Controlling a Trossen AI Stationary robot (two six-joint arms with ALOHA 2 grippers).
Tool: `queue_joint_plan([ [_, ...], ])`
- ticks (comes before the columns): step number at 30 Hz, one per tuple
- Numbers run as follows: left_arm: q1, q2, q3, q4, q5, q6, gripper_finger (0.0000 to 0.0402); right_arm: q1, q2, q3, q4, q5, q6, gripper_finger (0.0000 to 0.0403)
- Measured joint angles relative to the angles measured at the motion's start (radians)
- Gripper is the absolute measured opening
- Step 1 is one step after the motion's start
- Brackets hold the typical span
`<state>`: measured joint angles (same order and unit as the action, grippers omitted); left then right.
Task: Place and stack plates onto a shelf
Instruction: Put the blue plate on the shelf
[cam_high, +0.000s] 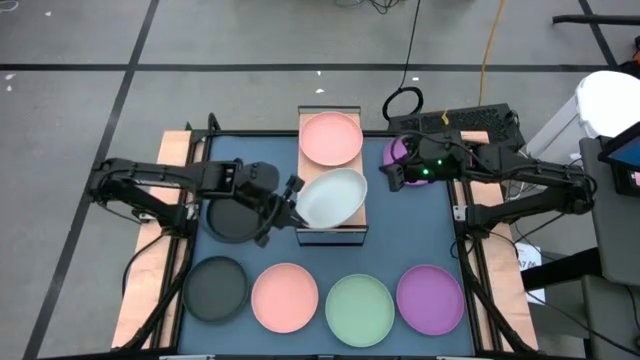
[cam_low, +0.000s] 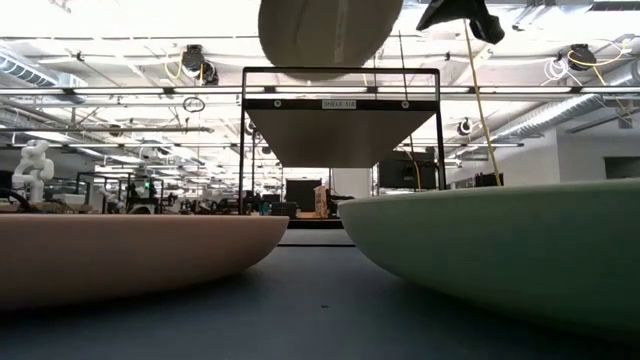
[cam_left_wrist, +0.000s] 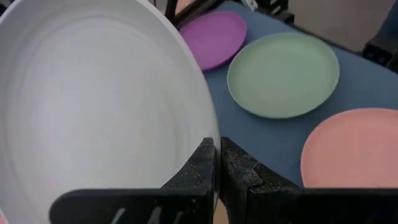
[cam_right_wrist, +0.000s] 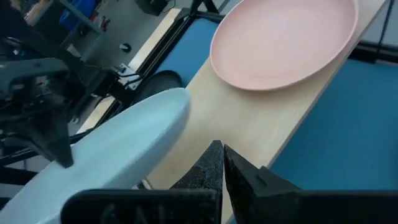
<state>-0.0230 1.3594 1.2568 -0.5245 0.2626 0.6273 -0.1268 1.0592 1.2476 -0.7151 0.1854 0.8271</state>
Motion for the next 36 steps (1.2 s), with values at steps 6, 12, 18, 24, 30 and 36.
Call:
queue_joint_plan([
  [6,0.039,0.026,-0.001,-0.029,0.002,-0.007,0.0009,0.037,0.0,0.0,0.01,0.03,0.007,0.0],
  [12,0.056,0.06,0.0,-0.017,0.065,0.001,0.0009,0.045,0.0,0.0,0.009,0.031,0.004,0.0],
  [18,0.057,0.093,0.0,-0.017,0.04,0.026,0.0019,0.045,0.0,0.0,0.008,0.031,0.001,0.0],
  [24,0.056,0.118,-0.001,-0.015,0.008,0.024,0.0026,0.045,0.0,0.0,0.008,0.029,-0.001,0.0],
  [30,0.056,0.139,-0.001,-0.007,-0.061,0.026,0.0028,0.045,0.0,0.0,0.008,0.028,-0.001,0.0],
  [36,0.056,0.143,-0.001,-0.023,-0.065,0.014,0.003,0.045,0.0,0.0,0.008,0.028,-0.005,0.0],
])
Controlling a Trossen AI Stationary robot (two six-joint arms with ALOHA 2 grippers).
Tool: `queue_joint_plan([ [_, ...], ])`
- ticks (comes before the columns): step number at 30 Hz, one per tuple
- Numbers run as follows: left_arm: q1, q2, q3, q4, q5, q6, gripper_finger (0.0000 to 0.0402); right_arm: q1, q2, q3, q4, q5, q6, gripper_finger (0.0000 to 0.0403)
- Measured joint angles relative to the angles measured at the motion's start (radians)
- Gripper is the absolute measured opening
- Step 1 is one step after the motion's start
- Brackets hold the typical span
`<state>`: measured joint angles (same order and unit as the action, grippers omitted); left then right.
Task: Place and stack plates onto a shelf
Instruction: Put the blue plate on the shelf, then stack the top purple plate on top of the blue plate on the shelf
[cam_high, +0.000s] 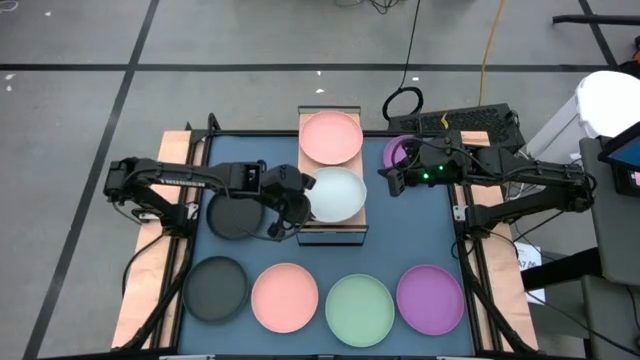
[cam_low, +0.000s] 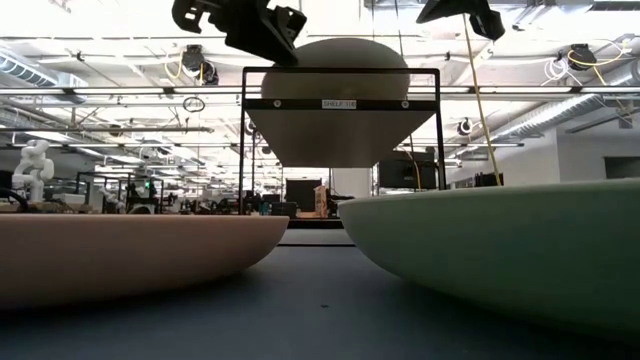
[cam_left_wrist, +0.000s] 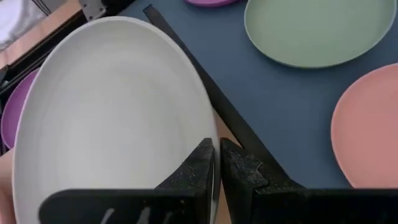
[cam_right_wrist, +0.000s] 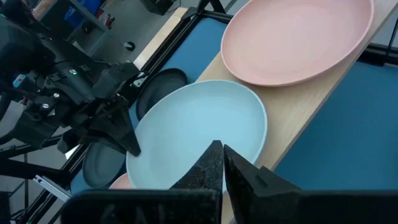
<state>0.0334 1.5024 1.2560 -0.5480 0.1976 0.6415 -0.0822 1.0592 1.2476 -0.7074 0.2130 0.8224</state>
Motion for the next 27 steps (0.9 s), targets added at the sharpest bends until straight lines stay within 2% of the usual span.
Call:
queue_joint_plan([
  [8,0.0,0.0,0.0,-0.001,-0.016,-0.008,0.0031,0.0,0.0,0.0,-0.001,0.004,0.001,0.0],
  [11,0.003,0.0,0.0,-0.002,-0.016,-0.01,0.0037,-0.001,0.005,0.0,-0.017,0.06,0.005,0.0],
  [14,0.005,0.002,0.0,-0.001,-0.017,-0.015,0.0068,-0.006,0.007,0.0,-0.086,0.162,0.083,0.0],
  [17,0.006,0.003,0.0,0.0,-0.033,-0.019,0.0111,-0.042,0.007,0.0,-0.157,0.197,0.16,0.0],
  [21,0.006,0.003,0.0,0.005,-0.043,-0.024,0.0156,-0.106,0.008,0.0,-0.235,0.173,0.179,0.0],
  [27,0.006,-0.005,0.0,-0.009,-0.043,-0.12,0.0174,-0.244,0.053,-0.001,-0.261,0.034,-0.003,0.0006],
])
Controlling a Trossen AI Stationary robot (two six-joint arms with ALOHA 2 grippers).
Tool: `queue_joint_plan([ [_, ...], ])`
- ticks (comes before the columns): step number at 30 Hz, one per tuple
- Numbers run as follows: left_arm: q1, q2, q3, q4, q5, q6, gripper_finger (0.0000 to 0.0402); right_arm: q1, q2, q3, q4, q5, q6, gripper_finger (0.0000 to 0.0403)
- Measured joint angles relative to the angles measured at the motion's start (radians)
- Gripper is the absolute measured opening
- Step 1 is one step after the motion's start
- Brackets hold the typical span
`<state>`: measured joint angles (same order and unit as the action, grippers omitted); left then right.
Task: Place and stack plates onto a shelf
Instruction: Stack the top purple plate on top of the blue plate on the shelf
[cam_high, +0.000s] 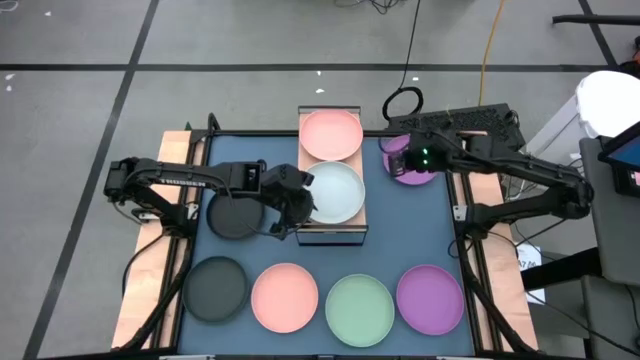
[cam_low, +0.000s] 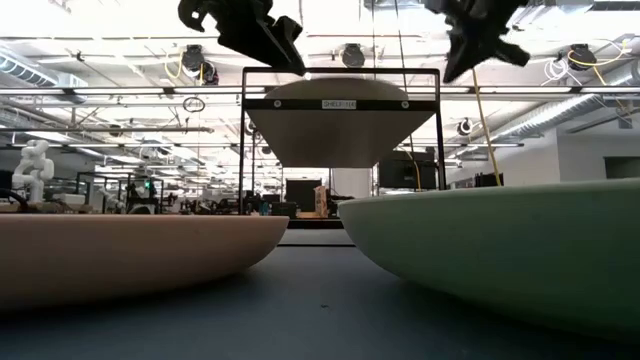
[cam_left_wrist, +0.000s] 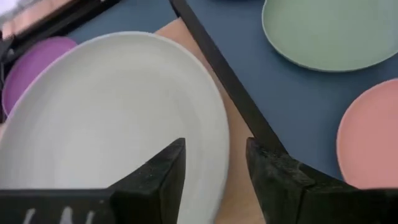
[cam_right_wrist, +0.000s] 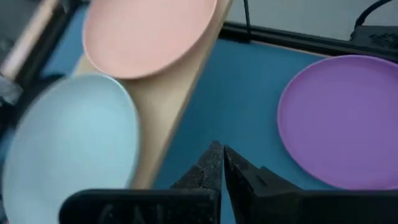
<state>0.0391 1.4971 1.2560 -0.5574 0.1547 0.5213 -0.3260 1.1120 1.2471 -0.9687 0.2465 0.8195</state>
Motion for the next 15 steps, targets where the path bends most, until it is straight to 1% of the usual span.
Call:
queue_joint_plan([
  [3,0.0,-0.036,0.004,-0.014,0.0,-0.086,0.0175,-0.067,0.038,-0.006,-0.024,-0.044,-0.129,0.0023],
  [6,0.0,-0.082,0.015,-0.032,-0.002,-0.171,0.0175,-0.126,0.07,-0.064,-0.026,-0.089,-0.229,0.005],
  [9,0.0,-0.132,0.031,-0.036,-0.033,-0.274,0.0175,-0.185,0.087,-0.157,-0.011,-0.162,-0.257,0.0081],
  [11,0.0,-0.162,0.035,-0.039,-0.072,-0.348,0.0175,-0.211,0.097,-0.226,0.018,-0.209,-0.257,0.0102],
  [15,0.0,-0.216,0.035,-0.059,-0.16,-0.462,0.0175,-0.246,0.096,-0.352,0.095,-0.226,-0.256,0.0139],
])
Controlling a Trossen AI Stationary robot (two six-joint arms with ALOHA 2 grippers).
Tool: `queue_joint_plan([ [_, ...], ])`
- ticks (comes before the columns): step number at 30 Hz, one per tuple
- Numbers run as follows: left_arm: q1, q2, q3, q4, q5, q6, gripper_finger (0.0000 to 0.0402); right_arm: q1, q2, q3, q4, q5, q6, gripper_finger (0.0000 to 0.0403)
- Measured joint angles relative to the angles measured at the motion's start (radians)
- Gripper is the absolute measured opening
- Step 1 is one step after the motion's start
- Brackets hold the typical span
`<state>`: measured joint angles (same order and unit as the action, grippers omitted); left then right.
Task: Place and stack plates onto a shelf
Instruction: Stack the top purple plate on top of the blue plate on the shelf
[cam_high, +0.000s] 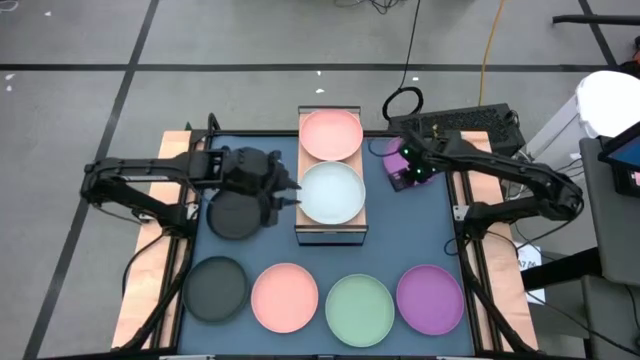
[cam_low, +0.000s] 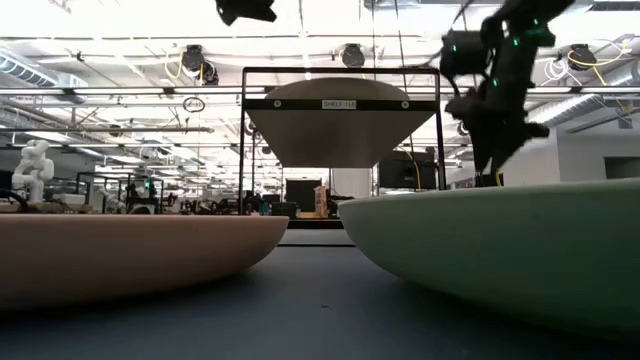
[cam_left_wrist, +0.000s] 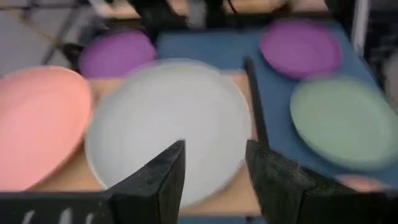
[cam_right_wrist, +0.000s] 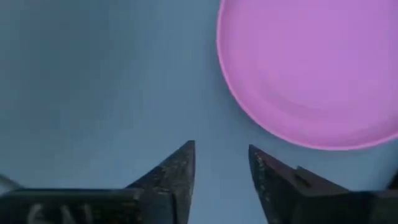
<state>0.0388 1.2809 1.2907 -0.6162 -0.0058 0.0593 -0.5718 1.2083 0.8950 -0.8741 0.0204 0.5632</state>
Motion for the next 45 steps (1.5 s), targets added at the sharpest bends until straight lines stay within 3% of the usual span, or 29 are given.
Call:
queue_joint_plan([
  [8,0.0,-0.051,0.0,-0.05,-0.16,-0.123,0.0175,-0.025,0.0,-0.136,0.16,0.003,-0.034,0.0195],
  [15,0.0,-0.051,-0.001,-0.098,-0.182,-0.125,0.0175,-0.031,0.009,-0.165,0.244,0.014,-0.12,0.0228],
  [27,0.031,-0.051,-0.004,-0.097,-0.213,-0.152,0.0175,-0.036,0.155,-0.174,0.326,0.079,-0.362,0.0224],
  [35,0.057,-0.051,-0.004,-0.099,-0.213,-0.179,0.0175,-0.036,0.225,-0.174,0.324,0.08,-0.369,0.0184],
  [45,0.103,-0.051,-0.004,-0.16,-0.214,-0.248,0.0175,-0.036,0.238,-0.172,0.329,0.088,-0.371,0.0058],
])
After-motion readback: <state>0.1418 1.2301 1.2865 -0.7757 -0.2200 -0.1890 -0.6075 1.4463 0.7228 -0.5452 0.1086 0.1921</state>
